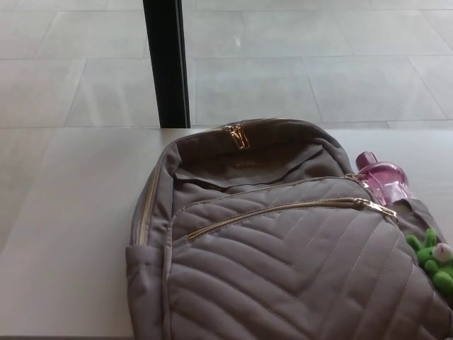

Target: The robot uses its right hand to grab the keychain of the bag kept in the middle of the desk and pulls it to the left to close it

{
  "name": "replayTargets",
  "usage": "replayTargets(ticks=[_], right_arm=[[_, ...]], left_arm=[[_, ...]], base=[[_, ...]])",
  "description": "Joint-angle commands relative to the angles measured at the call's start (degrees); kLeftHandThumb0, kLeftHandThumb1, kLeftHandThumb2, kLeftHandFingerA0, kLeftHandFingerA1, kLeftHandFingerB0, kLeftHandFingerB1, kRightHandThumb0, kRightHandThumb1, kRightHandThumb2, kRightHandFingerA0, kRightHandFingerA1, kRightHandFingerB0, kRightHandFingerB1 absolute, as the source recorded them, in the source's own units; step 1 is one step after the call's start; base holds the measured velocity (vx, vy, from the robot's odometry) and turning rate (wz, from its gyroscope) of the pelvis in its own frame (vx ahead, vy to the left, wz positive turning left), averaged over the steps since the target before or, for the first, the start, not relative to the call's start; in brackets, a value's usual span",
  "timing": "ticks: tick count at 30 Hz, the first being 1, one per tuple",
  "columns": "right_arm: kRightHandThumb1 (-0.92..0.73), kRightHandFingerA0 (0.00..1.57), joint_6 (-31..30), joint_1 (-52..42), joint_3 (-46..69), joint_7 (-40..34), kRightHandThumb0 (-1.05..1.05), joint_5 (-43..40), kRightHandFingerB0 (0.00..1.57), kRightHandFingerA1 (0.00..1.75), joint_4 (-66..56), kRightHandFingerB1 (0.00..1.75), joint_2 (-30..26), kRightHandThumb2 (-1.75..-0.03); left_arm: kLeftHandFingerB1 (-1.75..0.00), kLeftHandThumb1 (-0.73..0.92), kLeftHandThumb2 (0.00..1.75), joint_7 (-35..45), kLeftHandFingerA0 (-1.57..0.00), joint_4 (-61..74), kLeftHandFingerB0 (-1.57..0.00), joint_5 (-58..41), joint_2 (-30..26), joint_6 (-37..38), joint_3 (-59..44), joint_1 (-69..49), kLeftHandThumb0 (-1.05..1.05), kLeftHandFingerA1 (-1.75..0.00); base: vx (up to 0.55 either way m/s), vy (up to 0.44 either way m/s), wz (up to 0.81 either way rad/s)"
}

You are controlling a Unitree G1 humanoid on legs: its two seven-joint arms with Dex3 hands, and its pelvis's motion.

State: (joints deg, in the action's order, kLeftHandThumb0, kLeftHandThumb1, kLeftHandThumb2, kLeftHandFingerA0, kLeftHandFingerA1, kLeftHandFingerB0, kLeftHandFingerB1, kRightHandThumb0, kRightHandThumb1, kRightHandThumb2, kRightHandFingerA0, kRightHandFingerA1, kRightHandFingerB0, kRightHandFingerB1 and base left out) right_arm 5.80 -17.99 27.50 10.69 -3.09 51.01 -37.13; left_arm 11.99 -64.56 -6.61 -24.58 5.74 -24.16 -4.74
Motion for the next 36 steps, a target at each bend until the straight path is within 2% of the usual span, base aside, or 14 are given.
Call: replayTargets(ticks=[1,3,4,5,6,11,12,13,15,17,18,19,22,36], right_arm=[[-0.62,0.75,-1.63,1.43,3.09,2.33,-0.72,-3.9,0.28,0.95,-2.18,0.73,-3.17,-0.59],[-0.64,0.71,-3.19,6.65,4.28,2.44,-0.79,-4.72,0.11,1.12,-3.22,0.72,-6.4,-0.59],[-0.47,0.69,-2.58,11.84,5.37,2.07,-0.78,-5.86,0.08,0.92,-2.93,0.6,-8.01,-0.88],[-0.63,0.58,-3.26,12.22,6.09,2.39,-0.92,-6.59,0.04,0.97,-7.22,0.71,-8.38,-0.59],[-0.64,0.52,-5.43,12.0,6.92,2.69,-0.91,-7.41,0.01,0.91,-14.22,0.78,-8.48,-0.6],[-0.62,0.46,-8.71,17.16,7.82,7.52,-0.82,-12.88,0.11,0.53,-31.0,0.46,-8.27,-0.59],[-0.53,0.27,-8.43,17.91,6.39,9.68,-0.66,-14.68,0.06,0.49,-37.36,0.4,-7.66,-0.85],[-0.53,0.25,-9.82,17.81,5.39,10.22,-0.65,-15.71,0.07,0.47,-41.69,0.38,-7.14,-0.82],[-0.67,0.29,-10.91,17.56,2.57,12.04,-0.59,-16.72,0.12,0.39,-48.95,0.21,-6.48,-0.61],[-0.67,0.29,-9.54,17.52,0.25,14.06,-0.59,-16.37,0.12,0.39,-51.91,0.21,-6.52,-0.61],[-0.53,0.24,-9.73,17.29,-1.52,14.79,-0.66,-15.98,0.05,0.49,-54.45,0.34,-6.73,-0.85],[-0.63,0.27,-10.44,16.8,-4.42,16.14,-0.55,-16.09,0.1,0.39,-57.68,0.26,-6.5,-0.59],[-0.46,0.26,-9.39,14.5,-11.21,17.3,-0.59,-11.37,0.12,0.5,-64.18,0.39,-6.67,-0.78],[-0.62,0.38,-2.76,11.4,-21.11,17.63,-0.45,2.78,0.23,0.51,-62.53,0.3,-11.49,-0.59]], left_arm=[[-0.43,0.65,0.6,2.06,-0.69,-0.98,-0.54,-1.32,-0.9,2.85,-0.01,-0.44,-0.6,-0.54],[-0.42,0.65,0.6,3.07,-0.65,-1.23,-0.51,-2.43,-0.79,2.54,-0.71,0.18,-0.58,-0.52],[-0.42,0.64,0.6,3.6,-0.64,-0.88,-0.48,-2.97,-0.78,2.11,-1.07,0.1,-0.58,-0.54],[-0.42,0.64,0.59,2.99,-0.67,-0.76,-0.49,-2.52,-0.86,1.98,-0.72,0.08,-0.59,-0.53],[-0.42,0.65,0.6,2.61,-0.66,-0.49,-0.49,-2.02,-0.95,2.28,-0.3,-0.34,-0.6,-0.52],[-0.43,0.63,0.59,2.14,-0.7,-1.03,-0.54,-2.86,-0.61,1.8,-1.01,-0.1,-0.58,-0.55],[-0.42,0.63,0.6,2.99,-0.66,-1.59,-0.52,-2.8,-0.78,2.62,-0.96,-0.17,-0.59,-0.54],[-0.42,0.64,0.6,3.11,-0.66,-1.56,-0.52,-2.75,-0.81,2.69,-0.91,-0.26,-0.59,-0.53],[-0.42,0.64,0.6,3.41,-0.66,-1.41,-0.53,-2.87,-0.8,2.66,-0.96,-0.4,-0.58,-0.55],[-0.42,0.64,0.6,3.83,-0.66,-1.4,-0.53,-3.15,-0.75,2.68,-1.17,-0.44,-0.58,-0.55],[-0.42,0.64,0.6,3.47,-0.67,-1.59,-0.54,-2.81,-0.78,2.88,-0.93,-0.38,-0.59,-0.54],[-0.42,0.64,0.6,3.39,-0.66,-1.42,-0.51,-2.69,-0.74,2.99,-0.82,-0.5,-0.59,-0.54],[-0.42,0.65,0.6,3.33,-0.67,-1.64,-0.52,-2.26,-1.09,3.08,-0.5,-0.64,-0.61,-0.53],[-0.43,0.65,0.6,4.76,-0.64,-1.82,-0.5,-2.98,-1.03,2.89,-1.08,-1.45,-0.59,-0.54]], base=[[0.0,0.0,0.0],[0.0,0.0,0.0],[0.0,0.0,0.0],[0.0,0.0,0.0],[0.0,0.0,0.0],[0.0,0.0,0.0],[0.0,0.0,0.0],[0.0,0.0,0.0],[0.0,0.0,0.0],[0.0,0.0,0.0],[0.0,0.0,0.0],[0.0,0.0,0.0],[0.0,0.0,0.0],[0.0,0.0,0.0]])
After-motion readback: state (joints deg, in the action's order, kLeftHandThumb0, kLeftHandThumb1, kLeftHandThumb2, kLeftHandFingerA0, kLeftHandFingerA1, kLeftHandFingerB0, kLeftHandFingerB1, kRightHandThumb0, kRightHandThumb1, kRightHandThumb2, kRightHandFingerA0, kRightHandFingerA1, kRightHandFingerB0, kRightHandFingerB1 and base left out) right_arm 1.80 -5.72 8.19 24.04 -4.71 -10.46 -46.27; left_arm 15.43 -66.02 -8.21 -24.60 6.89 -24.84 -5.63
